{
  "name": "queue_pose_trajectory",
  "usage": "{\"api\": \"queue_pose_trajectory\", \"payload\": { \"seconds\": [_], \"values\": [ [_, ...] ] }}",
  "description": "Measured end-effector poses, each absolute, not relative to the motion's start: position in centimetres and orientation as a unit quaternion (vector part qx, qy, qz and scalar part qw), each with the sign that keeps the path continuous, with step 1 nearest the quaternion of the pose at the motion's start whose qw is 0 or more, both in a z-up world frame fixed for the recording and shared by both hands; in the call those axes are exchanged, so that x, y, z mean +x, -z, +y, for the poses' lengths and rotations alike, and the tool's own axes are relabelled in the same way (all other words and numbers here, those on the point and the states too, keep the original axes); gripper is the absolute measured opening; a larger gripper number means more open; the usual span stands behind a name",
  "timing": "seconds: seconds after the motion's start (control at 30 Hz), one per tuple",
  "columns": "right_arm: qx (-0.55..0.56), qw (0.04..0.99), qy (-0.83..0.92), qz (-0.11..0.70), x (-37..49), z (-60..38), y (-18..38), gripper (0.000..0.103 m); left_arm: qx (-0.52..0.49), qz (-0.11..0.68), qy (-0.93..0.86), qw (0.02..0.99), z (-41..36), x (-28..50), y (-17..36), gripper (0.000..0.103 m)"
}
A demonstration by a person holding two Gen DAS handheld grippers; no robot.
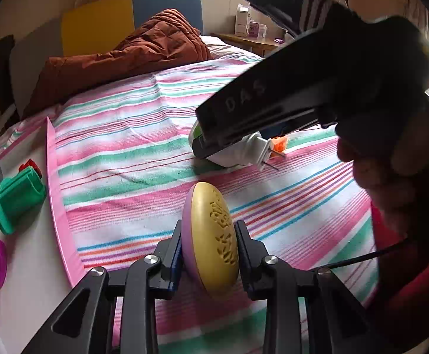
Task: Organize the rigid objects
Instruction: 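Place the yellow soap in the tray and open the left gripper while the right holds the plug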
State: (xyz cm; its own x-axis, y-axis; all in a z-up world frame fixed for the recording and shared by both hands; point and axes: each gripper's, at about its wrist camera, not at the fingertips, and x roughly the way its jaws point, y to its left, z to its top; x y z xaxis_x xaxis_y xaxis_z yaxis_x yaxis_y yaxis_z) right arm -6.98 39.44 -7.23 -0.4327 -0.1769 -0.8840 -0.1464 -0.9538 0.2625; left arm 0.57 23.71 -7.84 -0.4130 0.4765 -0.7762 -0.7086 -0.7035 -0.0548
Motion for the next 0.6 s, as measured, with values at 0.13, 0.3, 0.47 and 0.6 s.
{"api": "queue_pose_trajectory", "payload": {
  "seconds": [0.13,0.3,0.47,0.6],
  "values": [
    [0.531,0.007,0.837,-0.130,-7.0,38.9,7.2,0.053,-0.407,0.140,-0.826,0.365,23.4,1.0,7.0,0.029],
    [0.529,0.003,0.841,-0.108,-6.8,38.6,7.1,0.053,-0.401,0.129,-0.826,0.375,22.9,1.7,5.6,0.028],
    [0.529,0.001,0.843,-0.100,-6.8,38.4,7.1,0.053,-0.400,0.106,-0.827,0.380,21.6,1.8,4.0,0.028],
    [0.528,0.000,0.844,-0.090,-6.9,38.2,7.1,0.053,-0.396,0.085,-0.833,0.377,19.7,1.4,2.2,0.028]
  ]
}}
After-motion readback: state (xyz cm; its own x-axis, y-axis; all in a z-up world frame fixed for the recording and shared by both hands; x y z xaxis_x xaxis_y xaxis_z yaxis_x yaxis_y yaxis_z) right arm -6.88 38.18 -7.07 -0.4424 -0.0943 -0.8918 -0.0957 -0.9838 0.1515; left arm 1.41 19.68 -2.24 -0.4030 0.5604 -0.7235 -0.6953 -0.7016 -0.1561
